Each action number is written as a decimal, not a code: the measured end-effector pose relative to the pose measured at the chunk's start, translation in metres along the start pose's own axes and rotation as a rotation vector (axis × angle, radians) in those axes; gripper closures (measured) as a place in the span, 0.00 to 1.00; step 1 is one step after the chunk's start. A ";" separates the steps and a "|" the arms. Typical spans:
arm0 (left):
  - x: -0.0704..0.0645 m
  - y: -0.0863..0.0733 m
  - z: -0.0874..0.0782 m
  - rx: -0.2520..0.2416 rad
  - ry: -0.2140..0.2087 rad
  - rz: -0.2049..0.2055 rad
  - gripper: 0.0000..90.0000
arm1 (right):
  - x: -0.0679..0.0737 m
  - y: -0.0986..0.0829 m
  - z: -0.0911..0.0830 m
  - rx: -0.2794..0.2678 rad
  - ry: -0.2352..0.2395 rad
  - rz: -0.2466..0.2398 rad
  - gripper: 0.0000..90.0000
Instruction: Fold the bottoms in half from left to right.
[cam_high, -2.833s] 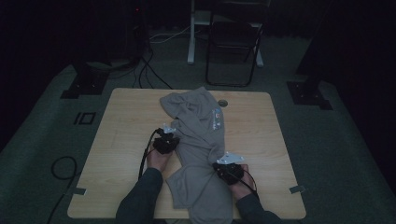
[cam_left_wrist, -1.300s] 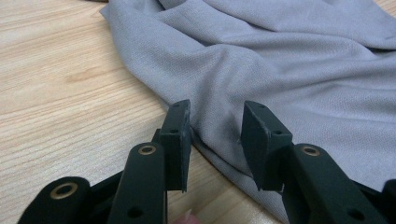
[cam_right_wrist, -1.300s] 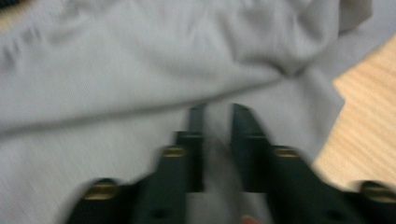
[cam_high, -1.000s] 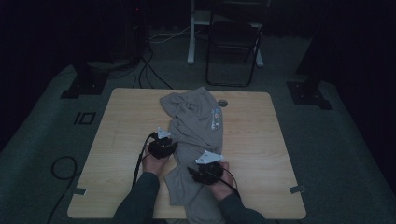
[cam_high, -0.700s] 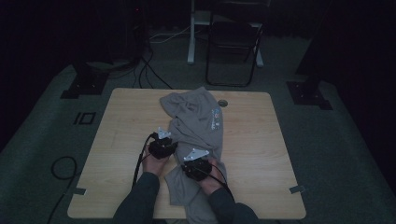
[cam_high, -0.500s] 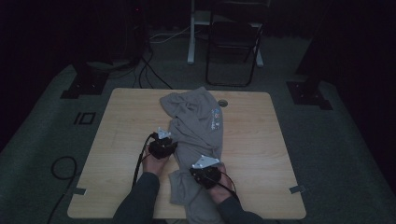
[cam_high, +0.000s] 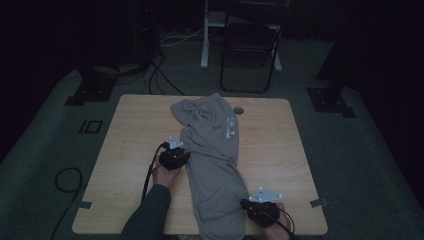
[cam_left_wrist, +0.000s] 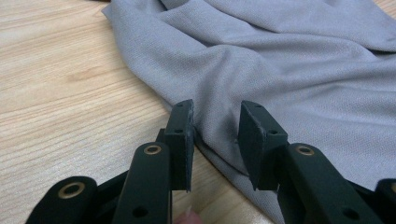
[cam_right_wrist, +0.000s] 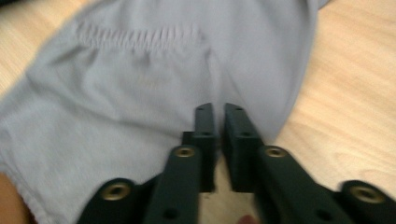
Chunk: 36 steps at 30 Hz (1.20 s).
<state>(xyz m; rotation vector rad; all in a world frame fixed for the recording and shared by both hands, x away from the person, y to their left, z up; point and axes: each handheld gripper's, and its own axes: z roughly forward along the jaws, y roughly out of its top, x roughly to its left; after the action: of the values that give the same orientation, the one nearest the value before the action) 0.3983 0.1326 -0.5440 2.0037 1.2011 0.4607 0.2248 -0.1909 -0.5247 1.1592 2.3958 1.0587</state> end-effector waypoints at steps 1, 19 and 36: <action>0.000 0.000 0.000 0.000 0.000 -0.001 0.74 | -0.001 0.003 -0.001 -0.023 -0.009 0.004 0.81; 0.000 0.000 0.000 -0.001 -0.002 0.001 0.73 | 0.015 0.053 0.075 0.031 -0.006 -0.096 0.79; -0.001 0.000 -0.001 0.005 0.004 0.010 0.72 | 0.023 0.001 -0.016 0.030 0.226 -0.046 0.68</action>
<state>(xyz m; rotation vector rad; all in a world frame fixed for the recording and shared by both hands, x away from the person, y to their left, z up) 0.3971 0.1322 -0.5437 2.0147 1.1965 0.4671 0.2022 -0.1809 -0.5112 1.0368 2.6035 1.1999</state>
